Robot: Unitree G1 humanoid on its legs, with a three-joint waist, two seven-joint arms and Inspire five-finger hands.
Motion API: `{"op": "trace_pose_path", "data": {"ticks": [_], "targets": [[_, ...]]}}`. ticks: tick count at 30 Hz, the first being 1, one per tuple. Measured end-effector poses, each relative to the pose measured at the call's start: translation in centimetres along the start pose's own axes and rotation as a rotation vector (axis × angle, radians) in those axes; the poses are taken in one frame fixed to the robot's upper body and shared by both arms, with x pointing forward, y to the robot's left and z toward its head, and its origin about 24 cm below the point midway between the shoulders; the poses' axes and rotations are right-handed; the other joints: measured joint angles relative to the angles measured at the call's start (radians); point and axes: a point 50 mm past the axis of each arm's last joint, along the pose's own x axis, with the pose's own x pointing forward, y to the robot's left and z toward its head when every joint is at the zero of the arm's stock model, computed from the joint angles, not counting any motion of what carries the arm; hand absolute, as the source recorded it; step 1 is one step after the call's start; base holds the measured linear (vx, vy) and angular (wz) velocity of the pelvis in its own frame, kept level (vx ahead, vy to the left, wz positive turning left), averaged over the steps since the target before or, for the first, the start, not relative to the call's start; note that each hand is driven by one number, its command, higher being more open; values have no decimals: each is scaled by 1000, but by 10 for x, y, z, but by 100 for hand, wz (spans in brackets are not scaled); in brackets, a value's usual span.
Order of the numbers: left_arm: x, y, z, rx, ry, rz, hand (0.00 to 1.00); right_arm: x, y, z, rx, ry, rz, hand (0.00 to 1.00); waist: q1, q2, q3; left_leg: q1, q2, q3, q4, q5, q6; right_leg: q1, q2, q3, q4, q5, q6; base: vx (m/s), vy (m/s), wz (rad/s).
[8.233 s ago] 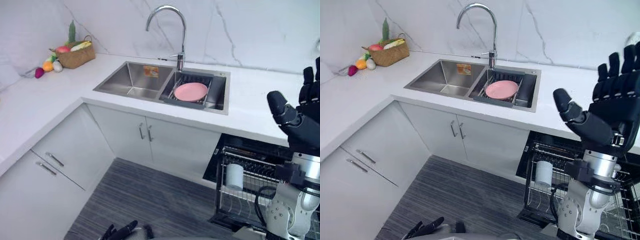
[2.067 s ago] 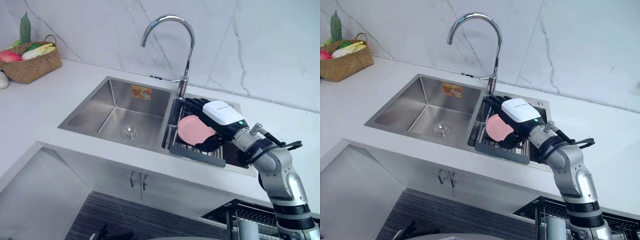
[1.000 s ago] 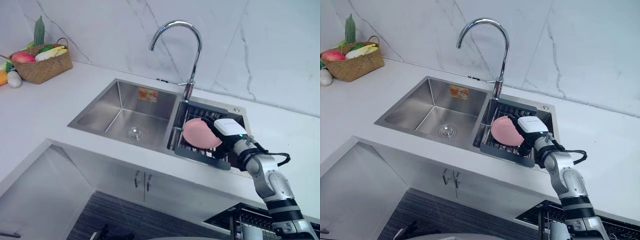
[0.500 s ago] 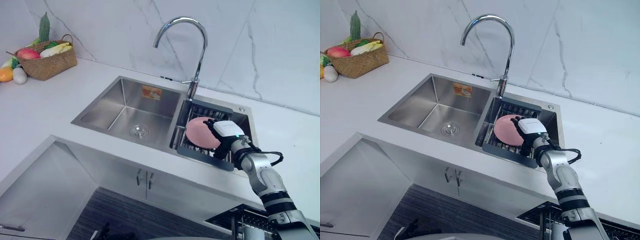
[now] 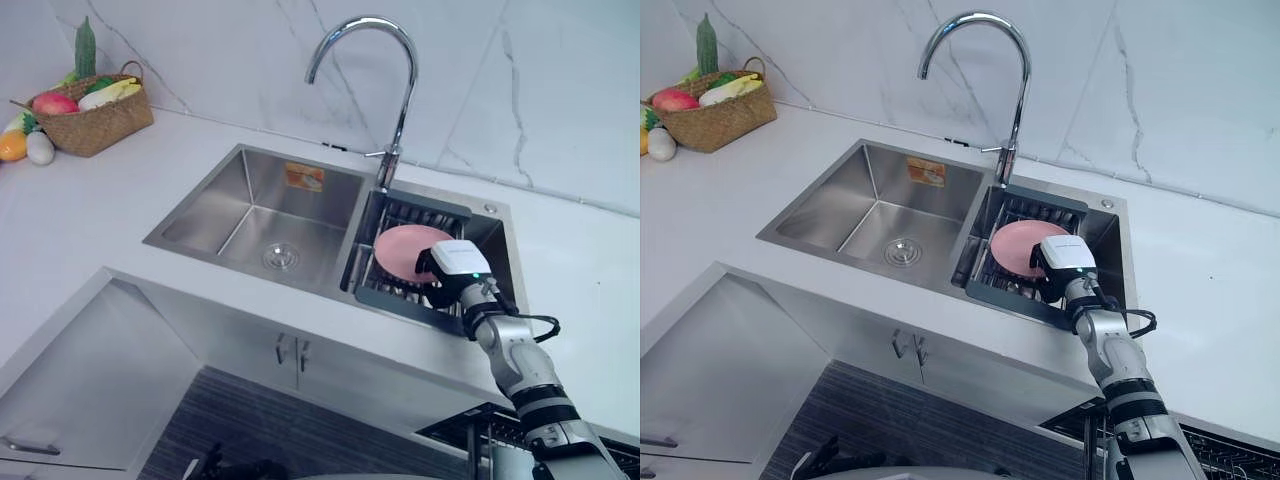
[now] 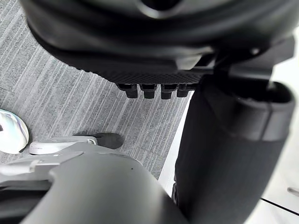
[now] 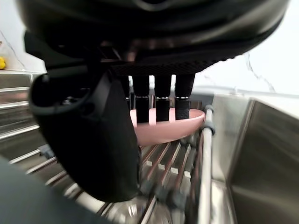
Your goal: Walk over to the sink, pick up the cup, carry it to the dishwasher, place the cup inside the dishwasher, then close the dishwasher door
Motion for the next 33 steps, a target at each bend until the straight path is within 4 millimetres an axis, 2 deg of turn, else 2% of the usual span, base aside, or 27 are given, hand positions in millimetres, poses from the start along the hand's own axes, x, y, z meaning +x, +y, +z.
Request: {"op": "trace_pose_path", "data": {"ticks": [13, 18, 19, 22, 25, 28, 31, 33], "targets": [[0, -3, 2, 10, -22, 12, 100, -1, -8, -3, 52, 16, -182, 0, 4, 13, 8, -3, -8, -10, 0, 5, -1, 1, -8, -7, 0, 2, 4, -2, 0, 2], [0, -4, 1, 7, -29, 18, 100, -1, -14, -15, 274, 87, -216, 0, 3, 18, 11, -5, -12, -17, 0, 8, 1, 3, -11, -12, 0, 4, 6, -12, 0, 3], [-1, -4, 1, 6, -34, 20, 100, -2, -17, -20, 389, 109, -224, 0, 2, 18, 11, -5, -13, -18, 0, 8, 2, 3, -12, -12, 0, 4, 6, 0, 0, 0], [-1, -4, 0, 3, -36, 26, 100, -2, -27, -26, 574, 123, -258, 0, 0, 20, 12, -4, -13, -19, 0, 9, 3, 3, -12, -11, 0, 5, 6, 0, 0, 0], [-2, -4, -1, 0, -39, 38, 100, -4, -37, -31, 676, 129, -306, 0, -6, 21, 12, -2, -13, -19, 1, 10, 5, 4, -12, -10, 0, 6, 6, 0, 0, 0], [-3, -3, -3, -5, -37, 48, 100, -5, -44, -30, 711, 121, -346, 0, -12, 23, 13, 7, -13, -17, 5, 12, 4, 13, -9, -5, 0, 8, 6, 1, 0, -1], [-3, -4, -4, -5, -41, 49, 100, -9, -61, -26, 736, 80, -420, 0, -23, 28, 15, 10, -9, -19, 5, 12, 4, 19, -2, -2, -4, 8, 6, 0, 0, 1], [-3, -5, -1, -5, -51, 46, 100, -19, -76, -29, 728, 62, -498, 0, -24, 31, 16, 4, -1, -29, 5, 12, 3, 19, 7, -2, -5, 8, 4, -5, -19, 10]]}}
